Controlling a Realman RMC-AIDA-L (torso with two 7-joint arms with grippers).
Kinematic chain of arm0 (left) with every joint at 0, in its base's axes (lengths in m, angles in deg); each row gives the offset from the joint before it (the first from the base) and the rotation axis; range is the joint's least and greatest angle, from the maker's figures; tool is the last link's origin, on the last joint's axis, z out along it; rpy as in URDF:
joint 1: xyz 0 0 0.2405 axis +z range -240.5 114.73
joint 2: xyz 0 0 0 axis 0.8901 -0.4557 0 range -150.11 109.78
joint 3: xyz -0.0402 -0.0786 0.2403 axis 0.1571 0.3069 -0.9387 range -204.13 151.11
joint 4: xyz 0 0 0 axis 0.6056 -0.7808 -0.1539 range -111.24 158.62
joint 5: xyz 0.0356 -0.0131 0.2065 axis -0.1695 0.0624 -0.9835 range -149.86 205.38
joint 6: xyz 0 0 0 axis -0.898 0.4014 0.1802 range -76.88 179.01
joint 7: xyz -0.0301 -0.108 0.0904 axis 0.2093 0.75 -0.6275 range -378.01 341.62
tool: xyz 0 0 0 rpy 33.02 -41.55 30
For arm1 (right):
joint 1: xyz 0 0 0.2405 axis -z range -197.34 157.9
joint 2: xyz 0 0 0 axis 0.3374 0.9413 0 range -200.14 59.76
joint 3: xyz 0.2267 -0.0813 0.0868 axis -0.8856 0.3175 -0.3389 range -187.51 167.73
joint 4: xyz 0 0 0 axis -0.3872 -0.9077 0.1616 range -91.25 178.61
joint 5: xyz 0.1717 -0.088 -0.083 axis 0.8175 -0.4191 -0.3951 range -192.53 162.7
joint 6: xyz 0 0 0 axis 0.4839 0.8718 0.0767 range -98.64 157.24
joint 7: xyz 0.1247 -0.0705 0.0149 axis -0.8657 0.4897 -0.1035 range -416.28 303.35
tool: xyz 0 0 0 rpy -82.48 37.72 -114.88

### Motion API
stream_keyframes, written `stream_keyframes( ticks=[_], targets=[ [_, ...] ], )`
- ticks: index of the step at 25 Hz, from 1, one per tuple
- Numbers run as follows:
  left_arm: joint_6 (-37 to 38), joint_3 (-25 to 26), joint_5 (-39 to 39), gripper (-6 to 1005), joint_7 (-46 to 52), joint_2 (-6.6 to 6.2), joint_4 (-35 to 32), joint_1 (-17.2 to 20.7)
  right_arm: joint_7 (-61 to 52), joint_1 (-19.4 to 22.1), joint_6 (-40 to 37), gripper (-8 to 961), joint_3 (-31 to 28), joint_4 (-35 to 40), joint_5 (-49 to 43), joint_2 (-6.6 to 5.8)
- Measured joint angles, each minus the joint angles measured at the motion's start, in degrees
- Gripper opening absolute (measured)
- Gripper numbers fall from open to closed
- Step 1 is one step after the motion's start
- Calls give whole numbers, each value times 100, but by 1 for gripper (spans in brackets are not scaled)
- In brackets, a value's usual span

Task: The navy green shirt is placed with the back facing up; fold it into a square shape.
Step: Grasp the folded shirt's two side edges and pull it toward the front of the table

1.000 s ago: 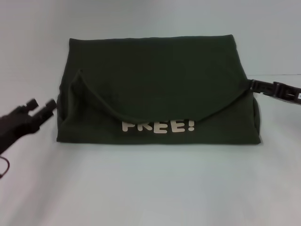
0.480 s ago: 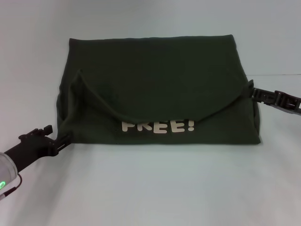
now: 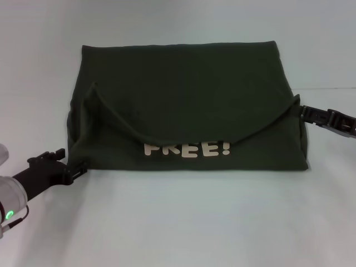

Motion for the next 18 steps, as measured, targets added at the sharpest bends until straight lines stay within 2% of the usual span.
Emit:
stream_keyframes(
  ticks=[6, 18],
  targets=[
    [-14, -198, -5, 665, -38, 24, 45, 22, 0, 4, 31, 684, 0, 0, 10, -1],
    [-50, -220, -63, 616, -80, 24, 57, 11, 6, 3, 84, 682, 0, 0, 12, 1]
  ],
)
